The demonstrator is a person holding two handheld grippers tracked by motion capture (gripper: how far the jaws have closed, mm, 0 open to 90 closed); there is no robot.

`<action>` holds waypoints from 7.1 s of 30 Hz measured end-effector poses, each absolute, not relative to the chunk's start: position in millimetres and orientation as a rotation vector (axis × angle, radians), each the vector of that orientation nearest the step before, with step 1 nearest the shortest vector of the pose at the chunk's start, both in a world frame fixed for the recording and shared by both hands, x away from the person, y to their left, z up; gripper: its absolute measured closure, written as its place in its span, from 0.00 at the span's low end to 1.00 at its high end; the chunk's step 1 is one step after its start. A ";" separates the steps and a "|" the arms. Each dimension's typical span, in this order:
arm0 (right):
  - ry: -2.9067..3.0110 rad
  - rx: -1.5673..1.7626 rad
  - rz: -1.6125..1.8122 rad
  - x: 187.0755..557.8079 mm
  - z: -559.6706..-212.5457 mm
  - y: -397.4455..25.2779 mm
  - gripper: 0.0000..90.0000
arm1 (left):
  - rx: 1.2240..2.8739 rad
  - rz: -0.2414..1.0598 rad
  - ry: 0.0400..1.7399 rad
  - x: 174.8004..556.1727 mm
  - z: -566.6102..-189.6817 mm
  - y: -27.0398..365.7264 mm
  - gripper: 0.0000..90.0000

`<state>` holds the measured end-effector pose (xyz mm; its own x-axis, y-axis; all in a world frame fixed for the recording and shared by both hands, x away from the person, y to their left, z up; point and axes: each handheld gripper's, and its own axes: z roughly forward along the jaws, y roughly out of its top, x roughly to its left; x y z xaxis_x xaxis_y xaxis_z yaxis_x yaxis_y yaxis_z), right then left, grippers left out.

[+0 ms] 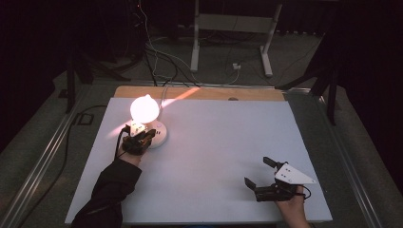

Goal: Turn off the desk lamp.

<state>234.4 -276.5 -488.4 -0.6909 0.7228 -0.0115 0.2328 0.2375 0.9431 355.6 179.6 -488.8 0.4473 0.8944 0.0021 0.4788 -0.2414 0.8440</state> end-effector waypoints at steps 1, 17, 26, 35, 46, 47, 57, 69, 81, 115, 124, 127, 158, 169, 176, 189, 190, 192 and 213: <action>2.066 0.874 1.455 234.5 -488.4 -276.6 0.00 | 1.880 0.645 1.161 355.7 -488.9 179.5 1.00; 2.067 0.876 1.458 234.4 -488.3 -276.9 0.00 | 1.904 0.618 1.167 358.1 -499.5 180.7 1.00; 2.069 0.876 1.458 234.3 -488.3 -276.7 0.00 | 1.930 0.619 1.169 359.2 -507.2 177.7 1.00; 2.071 0.877 1.458 234.5 -488.4 -276.7 0.00 | 1.940 0.619 1.172 360.6 -510.4 178.3 1.00; 2.078 0.877 1.453 234.6 -488.8 -276.1 0.00 | 1.953 0.616 1.169 361.7 -510.4 178.8 1.00; 2.078 0.876 1.453 234.8 -488.9 -276.0 0.00 | 1.955 0.618 1.167 361.8 -510.3 178.6 1.00; 2.079 0.873 1.449 234.5 -488.8 -275.8 0.00 | 1.926 0.634 1.156 358.6 -506.2 175.9 1.00; 2.076 0.874 1.452 234.4 -488.6 -276.6 0.00 | 1.853 0.655 1.141 353.4 -487.2 181.0 1.00; 2.080 0.877 1.451 234.8 -488.9 -276.5 0.00 | 1.827 0.671 1.136 351.8 -484.7 182.2 1.00; 2.086 0.880 1.455 235.3 -489.5 -276.0 0.00 | 1.910 0.630 1.177 358.8 -512.2 179.0 1.00; 2.088 0.880 1.453 235.5 -489.7 -275.9 0.00 | 1.915 0.631 1.176 358.9 -513.4 178.6 1.00; 2.090 0.880 1.452 235.4 -489.7 -275.8 0.00 | 1.925 0.636 1.170 358.9 -513.2 177.7 1.00; 2.092 0.879 1.448 235.2 -489.7 -276.2 0.00 | 1.854 0.557 1.162 345.6 -480.0 189.0 0.93; 2.089 0.882 1.453 234.3 -488.9 -277.2 0.00 | 1.862 0.481 1.125 333.5 -469.5 197.3 0.53; 2.088 0.888 1.455 234.7 -489.5 -277.5 0.00 | 1.851 0.411 1.133 331.8 -467.5 204.0 0.26; 2.092 0.895 1.455 235.6 -490.6 -277.1 0.00 | 1.873 0.384 1.035 310.2 -472.6 215.3 0.00; 2.093 0.894 1.452 236.0 -490.9 -277.0 0.00 | 1.879 0.381 1.025 307.8 -473.7 215.7 0.01; 2.094 0.894 1.453 236.5 -490.8 -276.5 0.00 | 1.893 0.373 1.011 303.6 -475.8 216.2 0.01; 2.107 0.889 1.444 237.4 -491.6 -273.1 0.00 | 1.953 0.329 0.946 255.8 -492.4 212.7 0.01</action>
<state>237.4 -273.1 -491.6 -0.7002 0.7139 0.0050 0.2623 0.2507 0.9318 255.8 212.7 -492.4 0.6698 0.7296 -0.1381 0.4861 -0.2902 0.8243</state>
